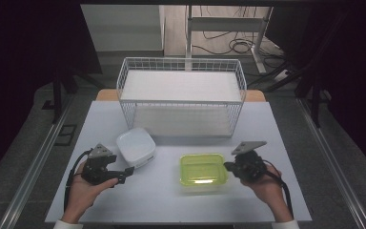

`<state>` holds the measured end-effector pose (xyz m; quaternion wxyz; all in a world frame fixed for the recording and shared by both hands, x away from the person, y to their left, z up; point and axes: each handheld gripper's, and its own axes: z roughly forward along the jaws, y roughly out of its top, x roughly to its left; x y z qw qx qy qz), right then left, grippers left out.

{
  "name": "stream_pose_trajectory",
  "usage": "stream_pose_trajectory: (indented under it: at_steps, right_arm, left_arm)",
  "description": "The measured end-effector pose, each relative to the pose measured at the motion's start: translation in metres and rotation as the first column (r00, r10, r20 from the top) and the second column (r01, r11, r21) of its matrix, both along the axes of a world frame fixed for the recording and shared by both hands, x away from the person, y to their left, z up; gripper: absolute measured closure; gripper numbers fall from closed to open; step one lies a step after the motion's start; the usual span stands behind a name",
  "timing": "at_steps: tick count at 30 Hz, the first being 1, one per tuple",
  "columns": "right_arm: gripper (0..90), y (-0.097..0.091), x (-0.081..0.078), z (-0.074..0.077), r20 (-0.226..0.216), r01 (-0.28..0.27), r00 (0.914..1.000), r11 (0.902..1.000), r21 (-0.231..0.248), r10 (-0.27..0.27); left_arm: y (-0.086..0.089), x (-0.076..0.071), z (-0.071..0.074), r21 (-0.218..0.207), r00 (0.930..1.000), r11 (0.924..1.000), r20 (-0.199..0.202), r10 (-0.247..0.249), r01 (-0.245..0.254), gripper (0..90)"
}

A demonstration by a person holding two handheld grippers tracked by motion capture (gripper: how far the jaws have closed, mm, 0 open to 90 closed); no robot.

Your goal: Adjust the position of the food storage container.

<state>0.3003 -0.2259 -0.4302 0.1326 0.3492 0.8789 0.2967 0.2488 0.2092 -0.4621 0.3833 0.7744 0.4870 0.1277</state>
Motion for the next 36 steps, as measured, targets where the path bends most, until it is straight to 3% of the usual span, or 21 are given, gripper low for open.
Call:
stream_pose_trajectory:
  at_steps: [1,2,3,7,10,14,25,36]
  right_arm:
    - [89.1,-0.011,0.013,-0.007,-0.015,0.065,0.9978,0.9978,0.009,-0.065]
    - [89.1,-0.011,0.013,-0.007,-0.015,0.065,0.9978,0.9978,0.009,-0.065]
    - [89.1,-0.016,0.023,-0.019,-0.043,0.100,0.9940,0.9949,-0.017,-0.100]
    - [89.1,-0.013,0.029,-0.033,-0.080,0.114,0.9896,0.9912,-0.066,-0.119]
    - [89.1,-0.004,0.029,-0.041,-0.107,0.098,0.9882,0.9889,-0.112,-0.110]
    - [89.1,0.004,0.027,-0.043,-0.104,0.082,0.9900,0.9887,-0.125,-0.096]
    - [89.1,0.026,0.026,-0.045,-0.089,0.052,0.9941,0.9923,-0.113,-0.062]
    - [89.1,0.060,0.021,-0.052,-0.106,-0.034,0.9940,0.9951,-0.092,0.024]
  left_arm:
    - [0.000,0.000,0.000,0.001,1.0000,1.0000,0.000,-0.001,0.001,17.4]
    - [-0.001,0.000,0.000,0.001,1.0000,1.0000,-0.001,-0.002,0.002,17.4]
    - [-0.001,0.000,-0.001,0.004,1.0000,1.0000,-0.001,-0.001,0.001,17.4]
    - [0.000,0.000,-0.001,0.001,1.0000,1.0000,-0.006,0.004,-0.004,17.4]
    - [0.003,-0.001,-0.001,-0.003,0.9999,0.9999,-0.006,0.013,-0.013,17.4]
    - [0.004,-0.001,0.000,-0.005,0.9999,0.9999,-0.006,0.016,-0.016,17.4]
    - [0.000,0.001,-0.002,0.003,0.9999,1.0000,-0.010,0.005,-0.005,17.4]
    - [0.005,0.005,-0.005,-0.030,0.9995,0.9993,-0.024,0.022,-0.023,17.3]
